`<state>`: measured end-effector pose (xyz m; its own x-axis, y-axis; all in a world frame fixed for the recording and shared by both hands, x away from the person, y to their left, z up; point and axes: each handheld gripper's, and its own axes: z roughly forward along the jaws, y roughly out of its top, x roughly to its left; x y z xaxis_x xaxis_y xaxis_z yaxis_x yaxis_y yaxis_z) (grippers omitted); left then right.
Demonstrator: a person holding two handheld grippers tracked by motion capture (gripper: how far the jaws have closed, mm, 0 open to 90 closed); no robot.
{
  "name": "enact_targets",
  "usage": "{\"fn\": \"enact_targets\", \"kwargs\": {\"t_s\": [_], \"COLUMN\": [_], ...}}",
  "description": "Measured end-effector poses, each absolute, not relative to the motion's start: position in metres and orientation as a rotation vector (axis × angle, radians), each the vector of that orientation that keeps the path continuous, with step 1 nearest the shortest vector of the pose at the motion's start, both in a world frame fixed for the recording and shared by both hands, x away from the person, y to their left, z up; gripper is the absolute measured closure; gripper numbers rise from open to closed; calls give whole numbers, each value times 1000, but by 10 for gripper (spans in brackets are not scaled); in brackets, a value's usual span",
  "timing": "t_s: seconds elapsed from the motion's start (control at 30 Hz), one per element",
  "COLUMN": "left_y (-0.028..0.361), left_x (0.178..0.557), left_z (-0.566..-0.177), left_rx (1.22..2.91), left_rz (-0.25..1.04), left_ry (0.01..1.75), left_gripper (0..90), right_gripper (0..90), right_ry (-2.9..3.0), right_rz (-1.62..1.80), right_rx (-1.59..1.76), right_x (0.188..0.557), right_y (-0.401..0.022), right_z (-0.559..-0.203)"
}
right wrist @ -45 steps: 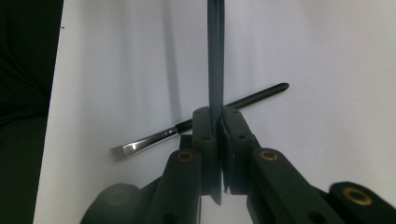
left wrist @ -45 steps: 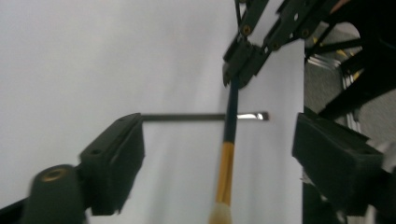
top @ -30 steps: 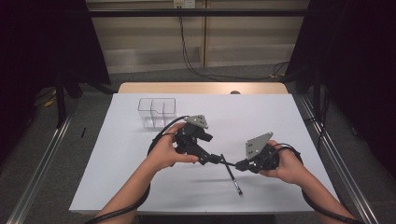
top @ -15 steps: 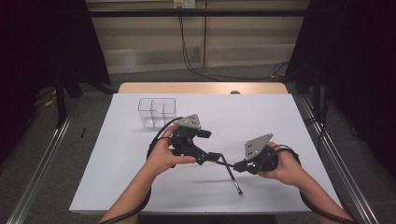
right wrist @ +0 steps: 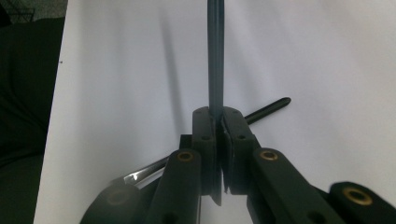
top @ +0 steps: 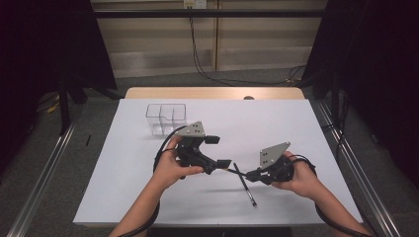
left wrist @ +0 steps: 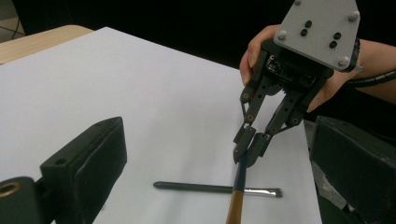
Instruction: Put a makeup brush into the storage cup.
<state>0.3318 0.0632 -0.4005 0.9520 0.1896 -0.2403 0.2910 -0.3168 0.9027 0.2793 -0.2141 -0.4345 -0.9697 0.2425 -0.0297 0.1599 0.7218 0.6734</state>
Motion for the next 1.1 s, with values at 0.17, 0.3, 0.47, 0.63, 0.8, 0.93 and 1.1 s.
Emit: {"fn": "enact_targets", "kwargs": {"t_s": [0.17, 0.3, 0.47, 0.63, 0.8, 0.93, 1.1], "left_y": [64, 63, 64, 64, 64, 65, 63], "left_x": [332, 332, 333, 332, 332, 332, 332], "left_z": [-403, -404, -404, -405, -405, -405, -406], "left_rx": [1904, 1893, 1884, 1878, 1870, 1871, 1874], "left_rz": [-103, -103, -101, -102, -103, -96, -89], "left_ry": [348, 356, 352, 354, 359, 359, 347], "left_gripper": [38, 38, 38, 36, 36, 37, 36], "right_gripper": [853, 853, 853, 854, 854, 854, 854], "right_ry": [2773, 2759, 2728, 2692, 2655, 2612, 2573], "right_rz": [1141, 1170, 1209, 1258, 1308, 1370, 1422], "right_rx": [352, 378, 407, 430, 457, 487, 505], "right_x": [279, 278, 278, 277, 277, 277, 277], "right_y": [-215, -215, -217, -217, -217, -217, -214], "right_z": [-435, -436, -438, -439, -439, -438, -437]}}
